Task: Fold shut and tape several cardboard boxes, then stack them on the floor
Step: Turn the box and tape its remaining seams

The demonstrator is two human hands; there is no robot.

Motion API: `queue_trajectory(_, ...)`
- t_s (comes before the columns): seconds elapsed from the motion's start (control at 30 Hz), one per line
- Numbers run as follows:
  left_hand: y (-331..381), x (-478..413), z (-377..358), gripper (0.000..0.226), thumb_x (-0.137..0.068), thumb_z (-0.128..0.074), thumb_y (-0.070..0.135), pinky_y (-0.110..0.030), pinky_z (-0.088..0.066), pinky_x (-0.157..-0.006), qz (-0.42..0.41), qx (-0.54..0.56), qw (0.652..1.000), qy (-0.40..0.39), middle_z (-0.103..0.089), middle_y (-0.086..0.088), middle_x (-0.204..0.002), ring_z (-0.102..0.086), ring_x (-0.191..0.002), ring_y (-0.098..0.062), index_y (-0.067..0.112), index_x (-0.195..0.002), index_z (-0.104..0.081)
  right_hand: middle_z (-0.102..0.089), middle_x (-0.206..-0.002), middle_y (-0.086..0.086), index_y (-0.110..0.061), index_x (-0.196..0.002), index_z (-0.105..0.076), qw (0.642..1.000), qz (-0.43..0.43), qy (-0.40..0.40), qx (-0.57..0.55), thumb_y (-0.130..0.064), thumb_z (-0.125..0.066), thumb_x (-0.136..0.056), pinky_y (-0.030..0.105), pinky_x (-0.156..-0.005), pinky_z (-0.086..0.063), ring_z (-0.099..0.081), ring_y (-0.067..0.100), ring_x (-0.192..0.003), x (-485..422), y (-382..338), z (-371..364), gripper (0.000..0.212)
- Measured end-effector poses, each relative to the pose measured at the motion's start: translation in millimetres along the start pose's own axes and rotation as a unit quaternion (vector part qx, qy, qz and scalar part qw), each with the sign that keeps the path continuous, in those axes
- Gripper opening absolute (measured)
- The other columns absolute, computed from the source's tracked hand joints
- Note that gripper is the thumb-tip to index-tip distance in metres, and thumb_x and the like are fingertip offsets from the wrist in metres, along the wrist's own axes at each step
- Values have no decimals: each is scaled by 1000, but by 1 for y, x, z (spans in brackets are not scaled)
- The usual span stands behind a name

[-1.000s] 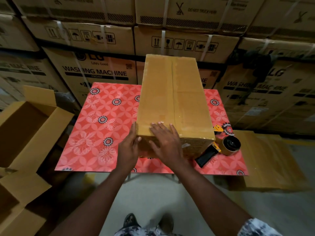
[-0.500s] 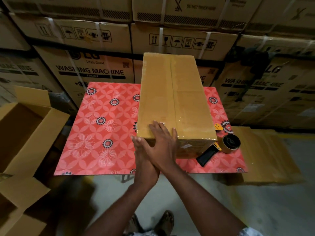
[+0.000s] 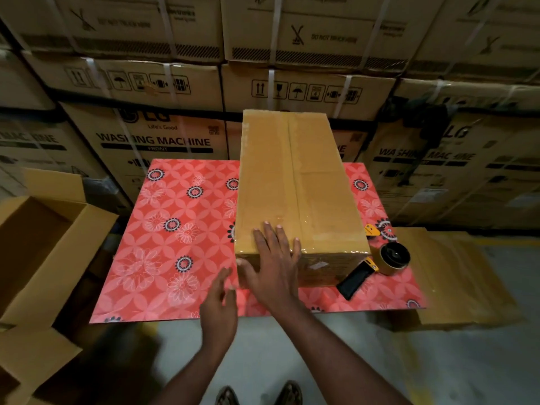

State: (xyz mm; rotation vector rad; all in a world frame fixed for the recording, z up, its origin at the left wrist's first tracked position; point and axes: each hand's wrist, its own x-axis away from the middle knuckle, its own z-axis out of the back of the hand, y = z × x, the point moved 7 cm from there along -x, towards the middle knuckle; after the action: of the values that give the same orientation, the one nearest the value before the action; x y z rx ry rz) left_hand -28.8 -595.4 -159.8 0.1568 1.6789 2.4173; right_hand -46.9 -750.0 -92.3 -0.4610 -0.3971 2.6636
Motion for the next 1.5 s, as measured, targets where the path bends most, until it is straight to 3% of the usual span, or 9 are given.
queue_trajectory(0.27,64,-77,-12,37,-103,-57,26,-30,-46,-97,88,121,989,-11,-63,5,-125,-60,-112,-11,16,-138,-57,-34,-162,2,-25,-146,-46,999,33,-12,-4,-43,-57,-93,60,-116,-24,-28,25,-151,3,13,7,57)
queue_trajectory(0.4,63,-109,-33,62,-89,-54,59,-42,-53,-98,121,69,988,-64,-66,2,-129,-65,-112,-20,24,-139,-56,-38,-160,2,-25,-143,-50,993,-103,55,-21,-55,-35,-98,54,-117,-15,-28,23,-150,12,96,43,57)
queue_trajectory(0.63,60,-107,-45,33,-107,-49,25,-48,-52,-101,128,127,981,-79,-68,-1,-125,-65,-114,-25,20,-138,-58,-44,-140,18,-10,-149,-39,907,-311,122,-257,-33,-65,-96,44,-100,-45,-48,36,-128,15,185,58,64)
queue_trajectory(0.9,50,-29,-42,39,-106,-50,26,-51,-48,-106,190,210,957,67,-62,-2,-133,-60,-121,-26,20,-144,-48,-55,-127,17,-4,-128,-55,848,-364,163,-348,-19,-59,-99,31,-86,-38,-53,32,-114,-31,206,54,33)
queue_trajectory(1.07,59,17,-74,48,-98,-64,13,-39,-47,-104,229,270,931,90,-58,-3,-134,-60,-111,-11,15,-139,-40,-57,-122,15,-5,-123,-59,909,-289,85,-287,-26,-55,-102,27,-76,-33,-55,27,-104,-92,224,58,30)
queue_trajectory(1.2,58,21,-86,79,-75,-88,26,-47,-49,-105,277,252,926,47,-58,-1,-125,-60,-114,-21,20,-136,-37,-45,-142,24,-2,-134,-51,956,-262,49,-122,-29,-56,-98,47,-104,-42,-44,42,-131,-121,233,66,45)
queue_trajectory(1.3,65,9,-92,71,-81,-82,3,-44,-51,-101,290,310,905,25,-62,-6,-121,-64,-106,-20,6,-136,-37,-26,-160,27,1,-146,-41,970,-212,48,-104,-34,-51,-97,51,-121,-23,-19,42,-150,-93,189,60,61)
queue_trajectory(1.4,78,-4,-74,87,-72,-90,17,-42,-47,-106,211,182,958,62,-49,-12,-138,-56,-120,-23,9,-137,-33,-3,-168,21,3,-154,-29,974,-145,24,-173,-53,-40,-94,50,-126,-8,14,33,-154,-22,130,41,83)
queue_trajectory(1.5,111,-20,-51,91,-76,-84,5,-12,-35,-104,3,8,993,118,-28,-9,-149,-43,-123,3,5,-149,-30,18,-168,13,3,-159,-12,972,-104,5,-210,-75,-38,-89,42,-124,-5,23,26,-153,31,95,37,108)
